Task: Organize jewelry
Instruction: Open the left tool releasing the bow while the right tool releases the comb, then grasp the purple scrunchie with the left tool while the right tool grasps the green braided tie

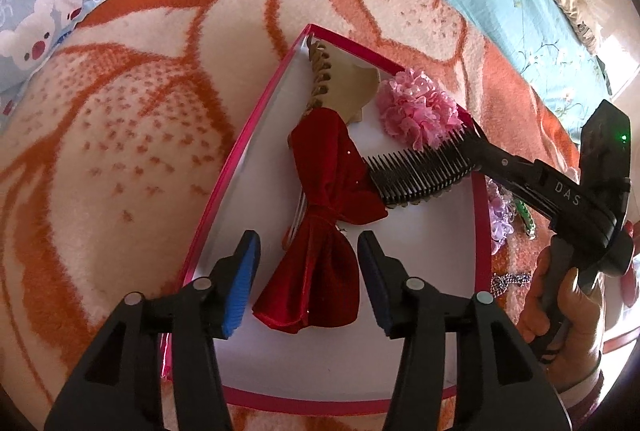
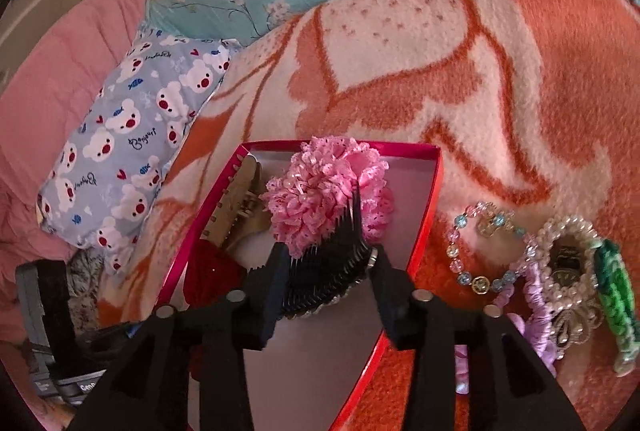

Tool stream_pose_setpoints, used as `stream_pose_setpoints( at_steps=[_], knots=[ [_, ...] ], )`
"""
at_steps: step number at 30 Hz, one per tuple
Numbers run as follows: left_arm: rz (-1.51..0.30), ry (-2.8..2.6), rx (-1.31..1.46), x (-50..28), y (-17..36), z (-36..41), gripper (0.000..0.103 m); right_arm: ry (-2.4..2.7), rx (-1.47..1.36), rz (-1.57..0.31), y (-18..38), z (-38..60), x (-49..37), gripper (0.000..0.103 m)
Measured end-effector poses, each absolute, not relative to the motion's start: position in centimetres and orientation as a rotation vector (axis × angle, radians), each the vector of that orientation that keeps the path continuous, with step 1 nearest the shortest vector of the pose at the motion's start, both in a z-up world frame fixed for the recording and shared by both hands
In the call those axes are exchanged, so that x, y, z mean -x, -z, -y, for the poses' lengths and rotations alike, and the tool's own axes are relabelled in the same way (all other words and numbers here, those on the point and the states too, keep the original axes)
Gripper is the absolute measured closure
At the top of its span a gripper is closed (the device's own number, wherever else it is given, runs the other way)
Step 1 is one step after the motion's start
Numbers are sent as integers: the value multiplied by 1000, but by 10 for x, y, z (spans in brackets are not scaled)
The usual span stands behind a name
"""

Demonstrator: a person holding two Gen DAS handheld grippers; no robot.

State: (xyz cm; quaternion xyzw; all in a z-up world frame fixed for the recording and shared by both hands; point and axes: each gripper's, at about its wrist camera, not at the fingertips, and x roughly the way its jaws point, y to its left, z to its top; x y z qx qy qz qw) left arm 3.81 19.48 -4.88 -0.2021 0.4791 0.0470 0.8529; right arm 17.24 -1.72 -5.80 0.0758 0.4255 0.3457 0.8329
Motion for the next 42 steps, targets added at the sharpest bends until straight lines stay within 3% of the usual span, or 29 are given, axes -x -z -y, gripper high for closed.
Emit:
stream_pose_setpoints(
  at_steps=[2, 4, 14, 26, 42],
  knots=[
    [-1006, -98, 423, -37, 48, -194, 53, -727, -157, -898, 56, 20, -171, 56],
    [-1000, -102, 419, -35, 46, -194, 45, -721, -160, -896, 55, 23, -171, 56],
    [-978, -108, 409, -28, 35, -192, 39, -708, -193, -887, 50, 37, -162, 56],
    [-929, -58, 372, -21, 4, -164, 39, -653, -291, -835, 34, 112, -129, 56],
    [-960, 143, 240, -27, -2, -57, 39, -485, -355, -812, 37, 227, -93, 56]
  ],
)
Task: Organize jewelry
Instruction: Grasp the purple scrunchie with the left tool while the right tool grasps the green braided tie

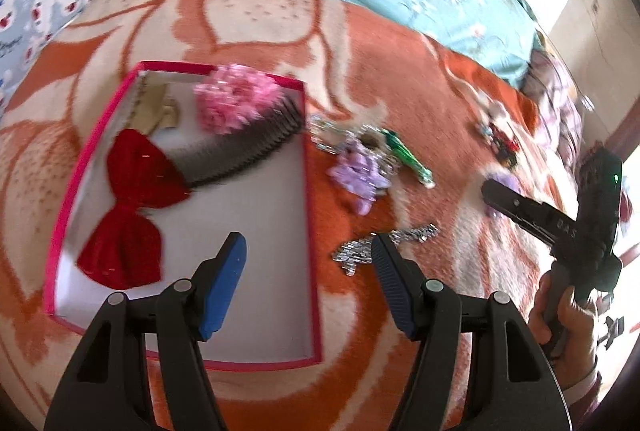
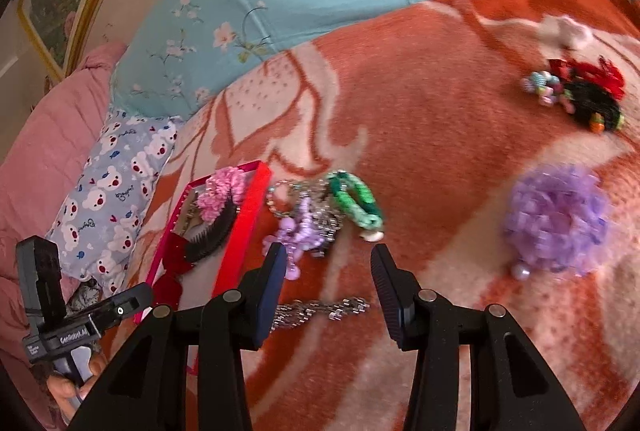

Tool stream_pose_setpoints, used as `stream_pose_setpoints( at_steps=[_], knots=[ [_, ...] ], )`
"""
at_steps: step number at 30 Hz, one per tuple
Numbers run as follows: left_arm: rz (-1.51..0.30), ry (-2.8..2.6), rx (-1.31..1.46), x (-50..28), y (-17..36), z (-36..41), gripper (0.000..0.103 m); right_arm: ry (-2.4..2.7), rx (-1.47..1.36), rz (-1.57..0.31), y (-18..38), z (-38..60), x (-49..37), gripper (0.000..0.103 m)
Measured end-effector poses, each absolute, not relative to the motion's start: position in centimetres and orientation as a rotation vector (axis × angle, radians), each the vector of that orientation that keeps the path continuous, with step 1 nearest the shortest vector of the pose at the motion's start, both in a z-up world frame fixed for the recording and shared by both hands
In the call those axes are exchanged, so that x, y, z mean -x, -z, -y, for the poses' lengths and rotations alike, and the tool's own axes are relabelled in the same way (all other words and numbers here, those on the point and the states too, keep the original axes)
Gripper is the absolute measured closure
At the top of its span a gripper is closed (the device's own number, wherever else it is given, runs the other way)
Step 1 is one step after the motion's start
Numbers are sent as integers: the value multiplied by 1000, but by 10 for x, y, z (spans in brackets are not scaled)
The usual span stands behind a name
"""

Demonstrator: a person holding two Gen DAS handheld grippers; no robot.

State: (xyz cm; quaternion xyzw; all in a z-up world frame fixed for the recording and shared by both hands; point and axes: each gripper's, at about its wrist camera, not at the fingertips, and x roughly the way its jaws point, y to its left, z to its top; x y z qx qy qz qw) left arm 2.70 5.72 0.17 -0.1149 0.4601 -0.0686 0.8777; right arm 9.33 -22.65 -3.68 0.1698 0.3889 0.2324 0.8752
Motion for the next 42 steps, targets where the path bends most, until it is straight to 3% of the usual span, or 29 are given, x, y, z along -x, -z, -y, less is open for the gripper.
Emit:
stream_pose_setpoints(
  at_steps=[31, 34, 35, 40, 42],
  knots=[
    [-1067, 261, 137, -109, 46, 17, 39, -552, -247, -960, 80, 193, -182, 57],
    [-1076, 260, 121, -115, 51, 19, 39, -563, -233, -982, 86, 185, -191, 64],
    [-1079, 261, 115, -116, 53, 20, 39, -554, -227, -985, 87, 185, -193, 80],
    [-1084, 259, 93, -126, 59, 26, 39, -551, -287, -971, 87, 199, -195, 84],
    [-1088, 261, 83, -130, 61, 29, 44, -552, -323, -953, 83, 208, -193, 84]
  ],
)
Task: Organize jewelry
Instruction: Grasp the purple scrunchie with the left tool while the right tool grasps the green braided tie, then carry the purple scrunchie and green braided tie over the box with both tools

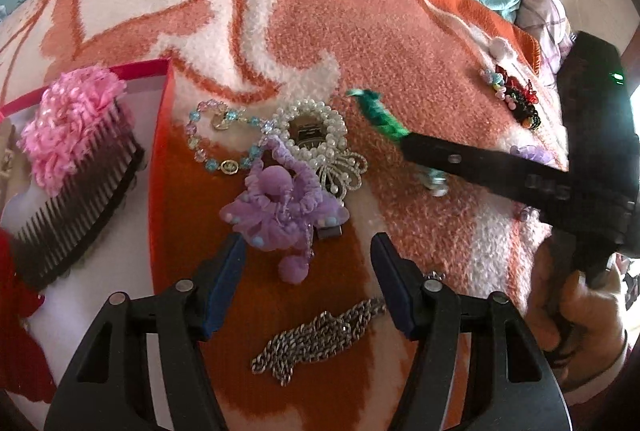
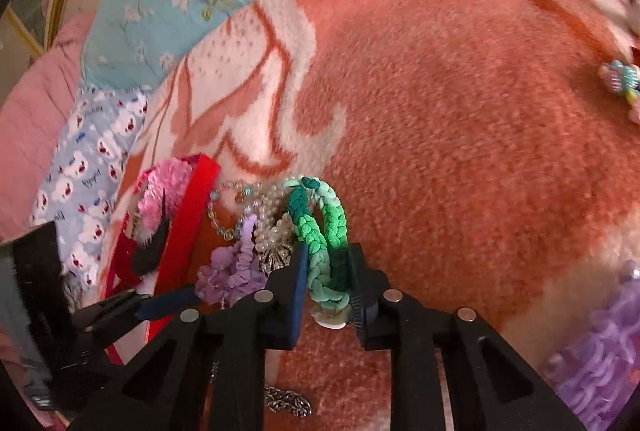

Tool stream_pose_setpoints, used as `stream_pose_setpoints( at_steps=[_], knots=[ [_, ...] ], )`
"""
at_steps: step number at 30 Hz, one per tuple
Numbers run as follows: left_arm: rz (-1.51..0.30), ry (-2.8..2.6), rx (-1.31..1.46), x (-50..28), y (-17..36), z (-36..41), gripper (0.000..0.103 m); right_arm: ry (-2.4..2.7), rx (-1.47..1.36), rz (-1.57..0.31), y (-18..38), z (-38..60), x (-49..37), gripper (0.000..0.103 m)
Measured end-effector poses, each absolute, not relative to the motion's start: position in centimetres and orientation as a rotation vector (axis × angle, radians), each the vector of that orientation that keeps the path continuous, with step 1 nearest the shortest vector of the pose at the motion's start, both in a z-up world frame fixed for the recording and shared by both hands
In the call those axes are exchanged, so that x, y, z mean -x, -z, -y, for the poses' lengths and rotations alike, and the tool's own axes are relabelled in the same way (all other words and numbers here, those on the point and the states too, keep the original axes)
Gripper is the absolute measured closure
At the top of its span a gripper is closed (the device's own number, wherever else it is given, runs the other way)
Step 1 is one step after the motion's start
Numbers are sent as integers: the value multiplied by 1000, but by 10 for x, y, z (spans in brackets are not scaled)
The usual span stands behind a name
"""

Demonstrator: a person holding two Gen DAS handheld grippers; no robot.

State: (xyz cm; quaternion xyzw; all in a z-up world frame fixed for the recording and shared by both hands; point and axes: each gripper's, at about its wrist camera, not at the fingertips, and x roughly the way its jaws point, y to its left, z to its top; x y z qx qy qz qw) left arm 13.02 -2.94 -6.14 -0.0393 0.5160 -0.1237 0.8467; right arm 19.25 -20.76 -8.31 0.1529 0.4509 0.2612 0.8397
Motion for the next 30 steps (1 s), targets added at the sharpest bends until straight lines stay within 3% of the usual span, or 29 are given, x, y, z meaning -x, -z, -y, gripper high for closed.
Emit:
stream_pose_setpoints(
  at_steps=[4, 6, 7, 8, 30],
  knots=[
    [-1098, 228, 45, -134, 67, 37, 50, -546, -370, -928, 77, 222, -187, 84],
    [-1093, 200, 26, -135, 67, 38, 66, -539, -384, -913, 74, 229, -183, 84],
    [-1091, 198, 26, -136, 67, 37, 94, -537, -392, -909, 73, 231, -182, 84],
    [-1111, 239, 74, -137, 68, 33, 98, -537, -407, -904, 72, 234, -181, 84],
    [-939, 275, 204, -87, 5, -3, 98, -555, -469, -835, 46, 248, -132, 84]
  ],
)
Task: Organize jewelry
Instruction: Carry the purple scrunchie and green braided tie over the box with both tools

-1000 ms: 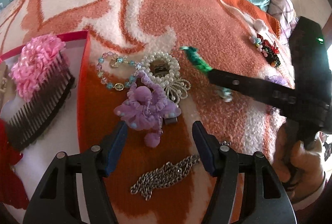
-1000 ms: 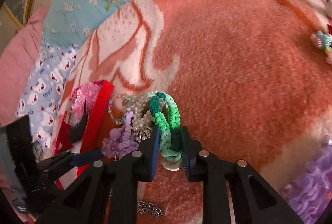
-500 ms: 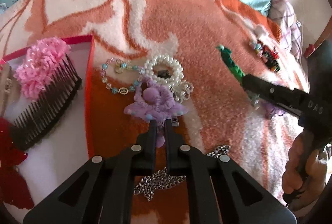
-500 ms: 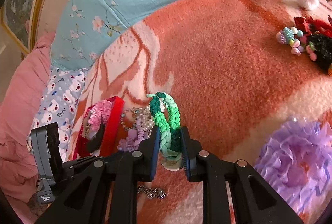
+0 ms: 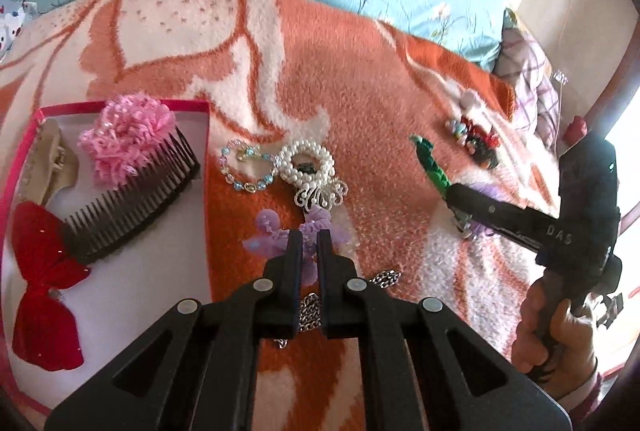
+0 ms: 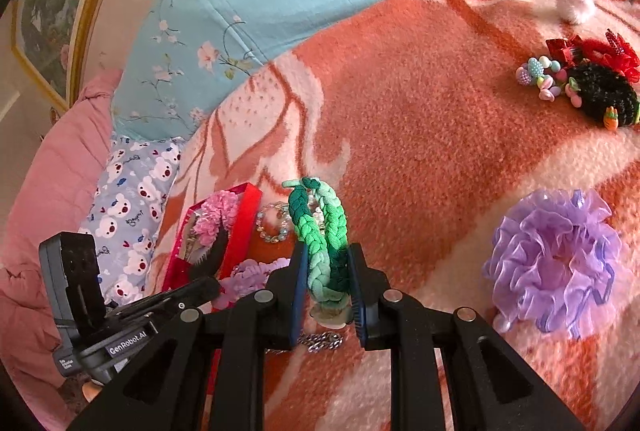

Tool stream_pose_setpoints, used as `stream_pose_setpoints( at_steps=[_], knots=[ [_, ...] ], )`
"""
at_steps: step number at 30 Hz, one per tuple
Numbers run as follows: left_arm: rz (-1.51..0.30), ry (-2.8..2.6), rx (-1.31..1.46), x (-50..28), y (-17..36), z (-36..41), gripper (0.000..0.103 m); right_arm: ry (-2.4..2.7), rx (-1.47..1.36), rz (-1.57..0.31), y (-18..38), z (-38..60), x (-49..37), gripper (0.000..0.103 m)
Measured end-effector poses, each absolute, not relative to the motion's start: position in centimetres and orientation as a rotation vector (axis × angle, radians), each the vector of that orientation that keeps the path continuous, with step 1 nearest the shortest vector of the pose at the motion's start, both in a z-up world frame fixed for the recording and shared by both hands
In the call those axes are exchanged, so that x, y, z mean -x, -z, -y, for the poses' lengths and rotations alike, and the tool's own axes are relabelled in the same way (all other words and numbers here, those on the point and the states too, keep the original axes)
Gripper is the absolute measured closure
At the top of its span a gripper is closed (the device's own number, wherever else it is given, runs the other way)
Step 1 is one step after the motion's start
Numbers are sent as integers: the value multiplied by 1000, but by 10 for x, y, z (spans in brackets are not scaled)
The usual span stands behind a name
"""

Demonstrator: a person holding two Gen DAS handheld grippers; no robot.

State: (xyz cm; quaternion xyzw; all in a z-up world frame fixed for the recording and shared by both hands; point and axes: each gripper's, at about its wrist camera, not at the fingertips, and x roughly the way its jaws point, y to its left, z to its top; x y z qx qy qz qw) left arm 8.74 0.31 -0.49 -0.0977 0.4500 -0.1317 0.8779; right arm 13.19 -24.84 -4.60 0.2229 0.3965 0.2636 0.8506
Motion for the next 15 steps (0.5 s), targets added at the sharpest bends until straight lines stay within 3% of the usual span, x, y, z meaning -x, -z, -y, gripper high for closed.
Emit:
stream_pose_setpoints(
  at_steps=[15],
  knots=[
    [-813, 221, 260, -52, -41, -53, 98, -635, -426, -807, 18, 207, -108, 84]
  ],
)
